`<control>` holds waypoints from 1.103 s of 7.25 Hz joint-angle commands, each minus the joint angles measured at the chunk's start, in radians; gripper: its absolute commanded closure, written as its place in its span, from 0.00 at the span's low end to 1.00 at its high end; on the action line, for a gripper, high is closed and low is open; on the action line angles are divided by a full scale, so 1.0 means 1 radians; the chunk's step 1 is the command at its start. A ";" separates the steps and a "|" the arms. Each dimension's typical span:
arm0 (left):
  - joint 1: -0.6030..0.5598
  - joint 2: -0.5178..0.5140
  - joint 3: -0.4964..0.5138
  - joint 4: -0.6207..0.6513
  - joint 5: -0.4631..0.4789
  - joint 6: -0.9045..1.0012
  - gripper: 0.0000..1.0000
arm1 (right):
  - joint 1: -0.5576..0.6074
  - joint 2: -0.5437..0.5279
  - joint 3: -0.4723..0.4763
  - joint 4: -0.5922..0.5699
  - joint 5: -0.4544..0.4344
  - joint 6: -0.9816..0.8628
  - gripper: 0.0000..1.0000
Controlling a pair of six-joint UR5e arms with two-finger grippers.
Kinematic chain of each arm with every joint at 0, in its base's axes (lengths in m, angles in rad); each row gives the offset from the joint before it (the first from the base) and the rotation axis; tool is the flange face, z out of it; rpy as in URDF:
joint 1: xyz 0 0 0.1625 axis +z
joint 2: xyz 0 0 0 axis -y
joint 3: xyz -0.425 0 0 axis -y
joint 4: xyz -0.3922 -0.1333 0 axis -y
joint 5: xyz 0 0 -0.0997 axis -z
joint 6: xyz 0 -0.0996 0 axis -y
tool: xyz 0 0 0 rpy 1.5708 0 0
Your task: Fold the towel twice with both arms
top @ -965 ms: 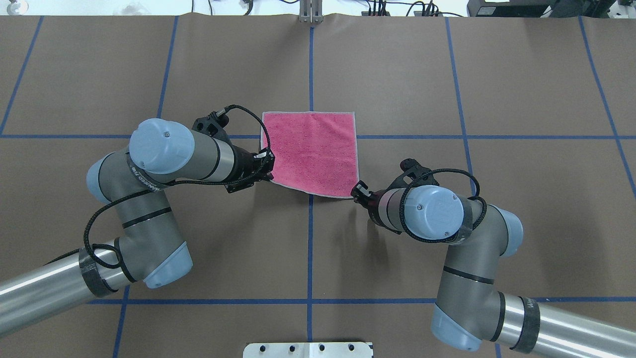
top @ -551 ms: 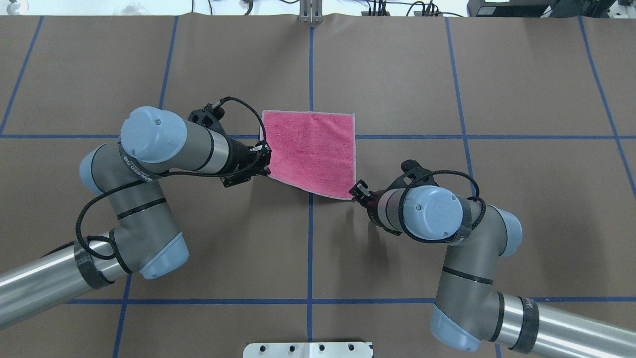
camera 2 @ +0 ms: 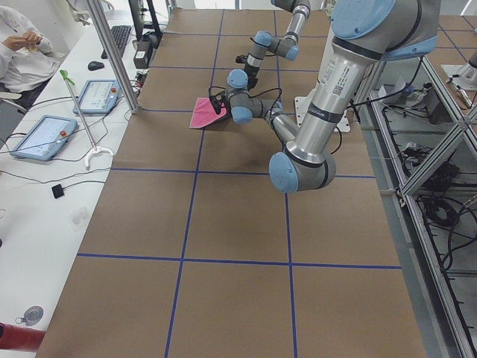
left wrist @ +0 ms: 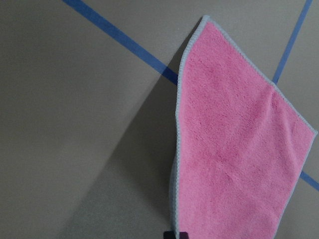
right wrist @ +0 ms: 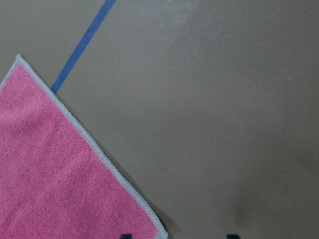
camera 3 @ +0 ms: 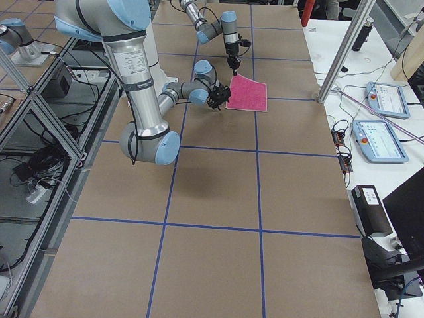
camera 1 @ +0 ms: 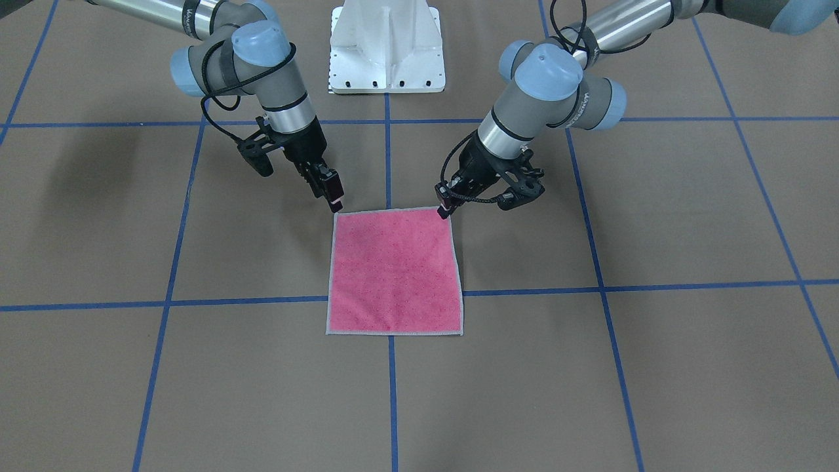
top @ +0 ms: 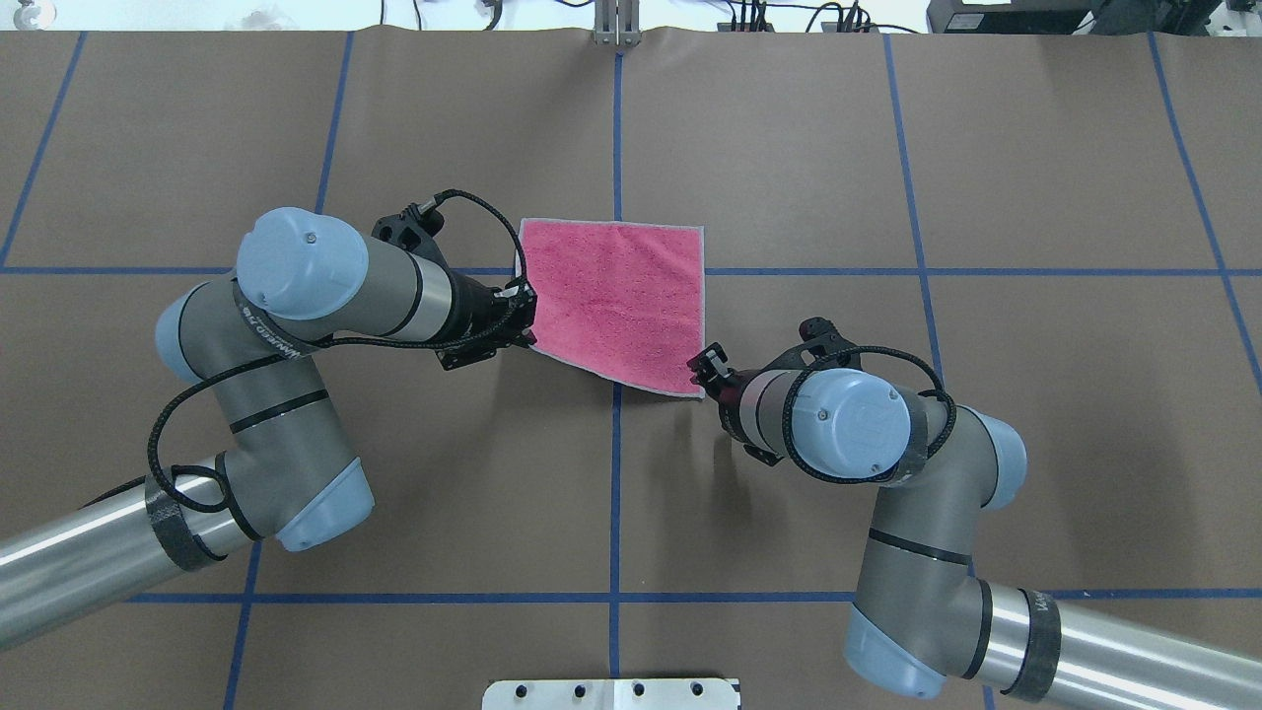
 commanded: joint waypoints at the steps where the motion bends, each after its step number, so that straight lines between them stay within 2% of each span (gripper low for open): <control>1: 0.000 0.001 0.000 0.000 0.000 0.000 1.00 | -0.001 0.040 -0.045 -0.003 -0.013 0.023 0.30; 6: 0.000 0.001 0.000 -0.002 0.000 0.000 1.00 | -0.001 0.057 -0.079 -0.014 -0.026 0.009 0.33; 8: 0.000 0.008 -0.002 -0.003 0.000 0.000 1.00 | -0.001 0.058 -0.081 -0.014 -0.026 0.009 0.41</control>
